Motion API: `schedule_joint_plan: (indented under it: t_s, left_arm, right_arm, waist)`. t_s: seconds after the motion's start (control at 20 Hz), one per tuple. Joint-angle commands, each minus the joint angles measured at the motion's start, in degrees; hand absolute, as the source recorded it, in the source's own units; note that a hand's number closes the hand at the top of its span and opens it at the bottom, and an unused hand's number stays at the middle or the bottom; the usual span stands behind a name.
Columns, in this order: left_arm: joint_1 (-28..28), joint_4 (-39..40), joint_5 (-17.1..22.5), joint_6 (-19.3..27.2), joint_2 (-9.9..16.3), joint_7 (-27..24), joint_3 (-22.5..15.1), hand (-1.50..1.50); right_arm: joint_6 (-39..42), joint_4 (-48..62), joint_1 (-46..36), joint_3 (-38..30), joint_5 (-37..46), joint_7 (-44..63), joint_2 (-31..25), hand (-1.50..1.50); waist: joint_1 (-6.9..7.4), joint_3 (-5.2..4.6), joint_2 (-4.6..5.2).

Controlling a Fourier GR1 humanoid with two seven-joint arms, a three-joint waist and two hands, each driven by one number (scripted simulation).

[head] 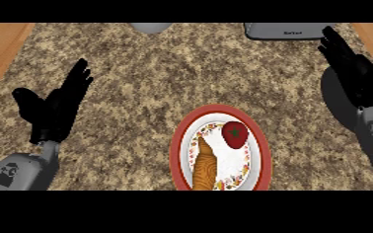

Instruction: Pick the croissant from the plate and place it in the pan

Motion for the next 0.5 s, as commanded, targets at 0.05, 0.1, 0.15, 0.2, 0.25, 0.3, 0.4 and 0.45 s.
schedule_joint_plan:
  t_s: [0.05, 0.1, 0.15, 0.2, 0.25, 0.3, 0.4, 0.45]
  left_arm:
    - [-2.04, 1.64, -3.25, 1.93, -1.56, -2.01, 0.17, 0.00]
    - [-0.92, 0.70, -2.08, 0.33, 0.30, -3.61, 1.91, 0.00]
    - [-2.49, 1.23, -3.73, 1.93, -0.21, -4.05, 1.52, 0.00]
    - [-1.84, 1.17, -3.34, 1.36, 1.13, -5.86, 3.36, 0.00]
    - [-2.86, 0.32, -3.67, 1.92, 0.54, -5.87, 3.00, 0.00]
    - [-0.96, 1.29, -2.12, 0.64, -0.91, -6.14, 2.60, 0.00]
    - [2.49, 0.56, -3.57, 2.42, -1.53, -8.09, 2.41, 0.00]
    - [0.75, 1.20, -2.32, 2.24, -0.77, -6.95, 4.43, 0.00]
  right_arm:
    - [5.17, -1.76, 5.19, 3.94, -4.11, -8.10, 8.73, 1.50]
    - [7.19, -1.88, 6.57, 6.10, -5.91, -10.88, 12.47, 1.50]
    - [10.37, -2.41, 6.81, 8.88, -7.84, -11.93, 15.53, 1.50]
    - [13.32, -3.93, 9.04, 11.09, -9.39, -14.54, 17.85, 1.50]
    - [15.70, -3.96, 9.02, 14.22, -10.59, -15.95, 21.38, 1.50]
    - [13.26, -2.24, 15.68, 17.04, -3.99, -22.42, 21.86, 1.50]
    - [1.11, -7.42, 22.57, 13.16, 4.78, -31.88, 19.48, -1.50]
    - [0.87, -6.66, 26.79, 12.27, 5.66, -35.80, 18.02, -1.50]
  waist:
    - [-0.14, -0.28, -0.58]
    - [0.68, -0.20, -0.54]
    - [0.74, -0.11, -0.36]
    - [1.05, -0.08, -0.53]
    - [2.02, 0.05, -0.41]
    - [0.48, -0.20, -0.43]
    - [-1.53, -0.32, -1.21]
    - [-2.18, -0.29, -1.09]
